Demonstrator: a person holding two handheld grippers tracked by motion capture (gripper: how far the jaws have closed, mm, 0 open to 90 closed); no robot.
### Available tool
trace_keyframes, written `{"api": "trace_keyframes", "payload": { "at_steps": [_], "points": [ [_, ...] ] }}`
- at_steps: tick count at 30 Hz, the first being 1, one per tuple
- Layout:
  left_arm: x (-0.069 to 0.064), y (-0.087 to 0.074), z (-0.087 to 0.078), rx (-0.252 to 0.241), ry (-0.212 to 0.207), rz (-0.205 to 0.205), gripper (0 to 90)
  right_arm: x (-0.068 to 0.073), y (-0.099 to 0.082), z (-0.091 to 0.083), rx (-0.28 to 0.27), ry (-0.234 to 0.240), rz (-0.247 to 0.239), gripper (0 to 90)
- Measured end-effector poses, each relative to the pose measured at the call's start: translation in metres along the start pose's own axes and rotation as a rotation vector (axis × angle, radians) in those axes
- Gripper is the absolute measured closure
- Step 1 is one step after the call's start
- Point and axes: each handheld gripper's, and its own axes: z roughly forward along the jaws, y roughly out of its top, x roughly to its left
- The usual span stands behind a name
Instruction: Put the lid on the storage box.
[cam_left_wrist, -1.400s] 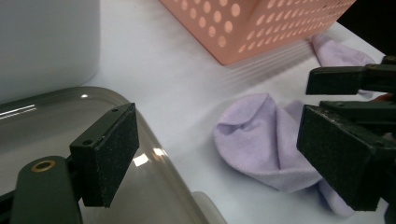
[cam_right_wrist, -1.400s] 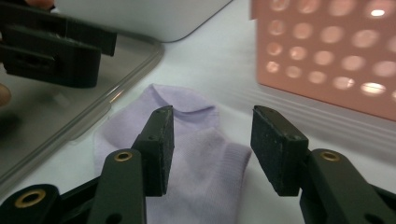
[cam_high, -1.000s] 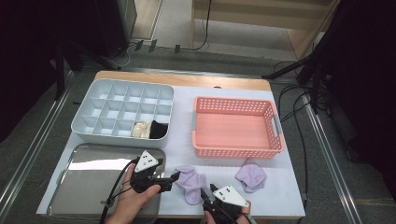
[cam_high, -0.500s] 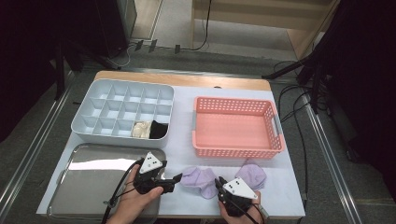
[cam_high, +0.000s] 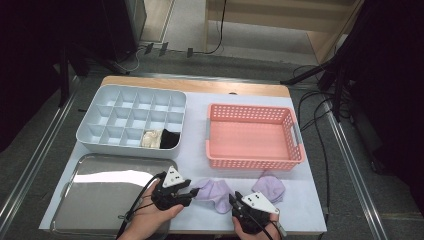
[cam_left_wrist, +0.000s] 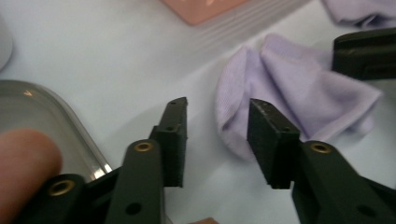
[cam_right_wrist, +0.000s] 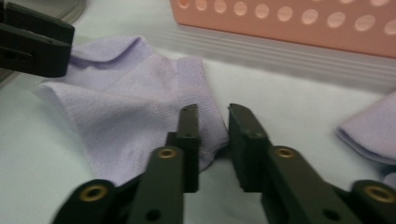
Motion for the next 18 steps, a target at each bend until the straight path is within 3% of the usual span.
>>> {"api": "trace_keyframes", "payload": {
  "at_steps": [5, 8, 13, 14, 16, 18],
  "points": [
    [0.002, 0.0, -0.003, 0.0, -0.002, -0.003, 85.3, -0.002, 0.004, 0.001, 0.023, 0.015, 0.002, 85.0],
    [0.004, -0.003, -0.006, 0.002, 0.015, -0.003, 90.0, -0.007, 0.007, 0.0, 0.032, -0.012, -0.013, 85.5],
    [0.01, -0.008, -0.014, -0.005, 0.028, -0.019, 90.0, -0.017, 0.01, -0.003, 0.024, -0.052, -0.009, 85.6],
    [0.011, -0.008, -0.015, -0.013, 0.019, -0.025, 89.6, -0.019, 0.01, -0.003, 0.024, -0.048, -0.005, 85.5],
    [0.013, -0.006, -0.015, -0.029, -0.042, -0.056, 78.5, -0.019, 0.011, -0.002, 0.022, -0.029, -0.001, 85.4],
    [0.012, -0.003, -0.012, -0.047, -0.081, -0.058, 62.1, -0.016, 0.011, -0.001, 0.023, -0.02, -0.005, 85.4]
  ]
}}
